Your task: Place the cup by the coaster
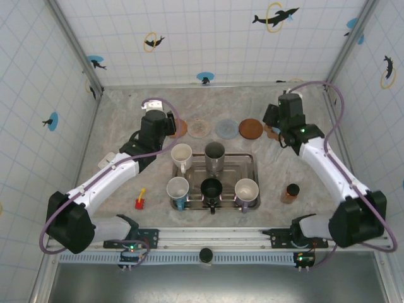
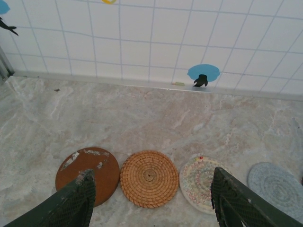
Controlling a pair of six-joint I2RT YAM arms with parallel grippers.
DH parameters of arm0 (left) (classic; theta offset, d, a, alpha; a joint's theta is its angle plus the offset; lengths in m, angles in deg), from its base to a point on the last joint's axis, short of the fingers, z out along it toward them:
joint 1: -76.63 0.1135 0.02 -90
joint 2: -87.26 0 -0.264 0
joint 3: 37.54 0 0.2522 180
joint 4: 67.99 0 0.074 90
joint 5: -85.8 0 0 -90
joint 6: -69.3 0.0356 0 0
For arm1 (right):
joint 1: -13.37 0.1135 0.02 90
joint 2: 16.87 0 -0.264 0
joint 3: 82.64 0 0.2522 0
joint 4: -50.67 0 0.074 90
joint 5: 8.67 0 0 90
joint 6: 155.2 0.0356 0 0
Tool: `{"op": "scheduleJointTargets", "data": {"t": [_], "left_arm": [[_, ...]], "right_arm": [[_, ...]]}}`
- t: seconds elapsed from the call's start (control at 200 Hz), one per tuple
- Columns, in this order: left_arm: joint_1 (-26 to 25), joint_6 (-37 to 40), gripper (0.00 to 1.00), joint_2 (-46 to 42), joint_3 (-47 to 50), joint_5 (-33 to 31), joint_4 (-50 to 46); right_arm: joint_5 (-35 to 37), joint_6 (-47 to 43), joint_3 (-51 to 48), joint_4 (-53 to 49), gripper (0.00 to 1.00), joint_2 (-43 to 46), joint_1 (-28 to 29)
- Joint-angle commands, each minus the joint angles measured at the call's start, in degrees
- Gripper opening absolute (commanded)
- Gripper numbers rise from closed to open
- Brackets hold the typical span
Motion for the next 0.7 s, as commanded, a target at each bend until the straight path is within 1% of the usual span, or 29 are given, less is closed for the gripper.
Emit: {"op": "scheduleJointTargets", "data": {"t": [0.0,0.125,0.25,0.365,0.471,0.501,0.616,0.696], "left_arm": [[0.4,-2.8,0.65,-0.1,-2.2,2.0,-1.7],[0.3,-4.0,0.65,-0.1,-3.1,2.9,-3.6],[0.3,-4.7,0.65,-0.1,-4.5,5.4,-5.9],[0.3,-4.7,0.65,-0.5,-6.4,10.3,-9.9],[0.4,-4.1,0.65,0.2,-9.6,18.3,-17.0],[0.2,-4.1,0.65,0.6,-10.6,19.7,-19.3],[-1.7,-5.2,0.64,1.2,-12.3,19.5,-26.2],[-2.7,-6.6,0.64,0.4,-10.7,19.0,-28.8]], "right_arm": [[6.9,4.5,-1.8,13.0,0.73,4.0,5.0],[9.9,6.5,-3.7,15.0,0.73,5.6,9.4],[9.7,8.6,-9.9,20.6,0.73,6.8,11.7],[9.7,9.2,-12.1,21.7,0.73,6.8,11.7],[9.6,8.8,-12.7,21.3,0.73,7.1,11.7],[9.6,8.8,-13.0,21.7,0.73,7.2,11.6],[9.4,8.9,-14.6,22.6,0.74,7.9,11.2],[9.0,9.1,-15.3,22.8,0.74,8.2,10.7]]}}
